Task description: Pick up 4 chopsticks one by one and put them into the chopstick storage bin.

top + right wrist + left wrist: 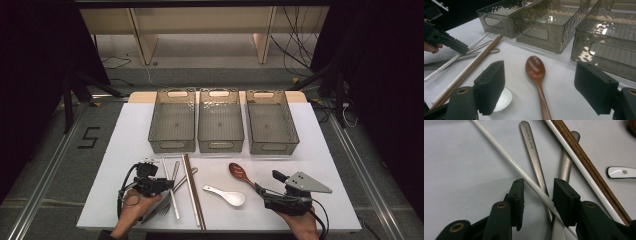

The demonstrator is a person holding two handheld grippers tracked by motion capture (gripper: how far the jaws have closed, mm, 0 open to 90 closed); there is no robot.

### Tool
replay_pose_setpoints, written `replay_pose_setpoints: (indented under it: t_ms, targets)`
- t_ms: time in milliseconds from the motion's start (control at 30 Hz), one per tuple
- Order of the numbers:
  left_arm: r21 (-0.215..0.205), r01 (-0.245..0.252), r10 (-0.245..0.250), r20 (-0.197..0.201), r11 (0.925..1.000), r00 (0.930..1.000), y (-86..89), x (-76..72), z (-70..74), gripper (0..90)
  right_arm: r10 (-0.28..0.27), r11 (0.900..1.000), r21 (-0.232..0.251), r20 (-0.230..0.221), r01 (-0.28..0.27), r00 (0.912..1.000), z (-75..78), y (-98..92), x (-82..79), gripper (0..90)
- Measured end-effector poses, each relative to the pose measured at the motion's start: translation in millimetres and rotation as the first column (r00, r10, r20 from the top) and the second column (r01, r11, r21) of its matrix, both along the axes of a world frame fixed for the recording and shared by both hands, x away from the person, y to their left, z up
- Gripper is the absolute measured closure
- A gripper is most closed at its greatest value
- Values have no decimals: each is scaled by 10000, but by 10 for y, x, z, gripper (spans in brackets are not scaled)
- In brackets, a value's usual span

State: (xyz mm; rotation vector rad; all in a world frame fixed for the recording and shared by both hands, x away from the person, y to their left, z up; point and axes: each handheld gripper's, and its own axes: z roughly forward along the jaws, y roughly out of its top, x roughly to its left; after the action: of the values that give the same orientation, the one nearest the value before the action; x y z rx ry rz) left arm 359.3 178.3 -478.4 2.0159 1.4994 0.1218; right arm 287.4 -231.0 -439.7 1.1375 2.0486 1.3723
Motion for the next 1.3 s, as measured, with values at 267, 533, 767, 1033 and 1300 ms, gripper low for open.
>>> replay_pose_setpoints:
  t_ms: [267,533,767,1033,1300]
  targets:
    - [505,210,-208,-50,9985,9998,-47,16,21,603,7,10000,4,-5,-7,10000,1,-1,0,255]
    - [210,365,-358,-310,9991,9989,16,47,30,660,3,10000,60,13,-3,10000,9,-10,-4,257]
    - [-237,435,-445,-420,9988,9981,102,67,60,751,11,10000,40,-4,-11,10000,8,-5,-4,257]
    - [521,912,-872,-745,9945,9934,22,48,68,657,-7,10000,54,-8,7,10000,12,-9,-4,259]
    - [495,1185,-1124,-1123,9917,9873,26,95,72,644,-17,10000,61,18,17,10000,13,-11,-6,260]
